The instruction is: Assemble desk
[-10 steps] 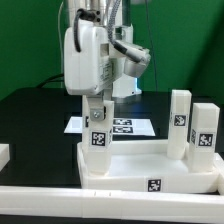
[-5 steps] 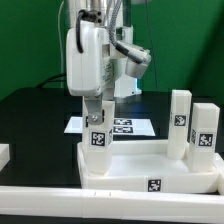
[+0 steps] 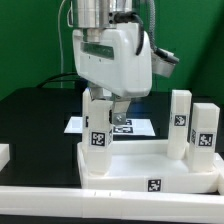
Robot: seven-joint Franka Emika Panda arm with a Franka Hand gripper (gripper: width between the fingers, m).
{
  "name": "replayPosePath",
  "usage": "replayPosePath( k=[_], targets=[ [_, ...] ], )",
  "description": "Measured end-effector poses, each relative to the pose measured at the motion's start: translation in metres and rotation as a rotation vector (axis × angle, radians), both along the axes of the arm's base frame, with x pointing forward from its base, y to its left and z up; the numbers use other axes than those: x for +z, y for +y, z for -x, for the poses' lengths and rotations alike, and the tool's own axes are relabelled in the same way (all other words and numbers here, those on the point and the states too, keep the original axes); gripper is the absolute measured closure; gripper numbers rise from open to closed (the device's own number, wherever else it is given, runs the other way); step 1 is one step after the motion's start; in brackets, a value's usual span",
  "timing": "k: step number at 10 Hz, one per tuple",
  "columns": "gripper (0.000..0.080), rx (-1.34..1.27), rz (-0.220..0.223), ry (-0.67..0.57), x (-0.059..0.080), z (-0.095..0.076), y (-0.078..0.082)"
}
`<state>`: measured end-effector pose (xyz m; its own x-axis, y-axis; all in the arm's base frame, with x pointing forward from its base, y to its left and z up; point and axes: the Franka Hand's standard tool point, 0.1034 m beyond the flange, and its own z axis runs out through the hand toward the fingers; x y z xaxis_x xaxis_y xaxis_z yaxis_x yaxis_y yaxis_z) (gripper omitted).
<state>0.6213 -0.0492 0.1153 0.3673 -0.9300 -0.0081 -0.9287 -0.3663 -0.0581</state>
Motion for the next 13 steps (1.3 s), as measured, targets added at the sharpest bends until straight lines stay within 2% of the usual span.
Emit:
replayPosePath(
  k=[4,11,13],
  targets=[
    [0.0150,0.245,0.014,-0.007,-0.0001,0.0001,-0.0013],
    [0.0150,0.838,0.076,-0.007,-0.0005,-0.0007,0.0000],
    [0.0150,0.938,0.084,-0.005,-0.0005,-0.0005,-0.0013]
  ],
)
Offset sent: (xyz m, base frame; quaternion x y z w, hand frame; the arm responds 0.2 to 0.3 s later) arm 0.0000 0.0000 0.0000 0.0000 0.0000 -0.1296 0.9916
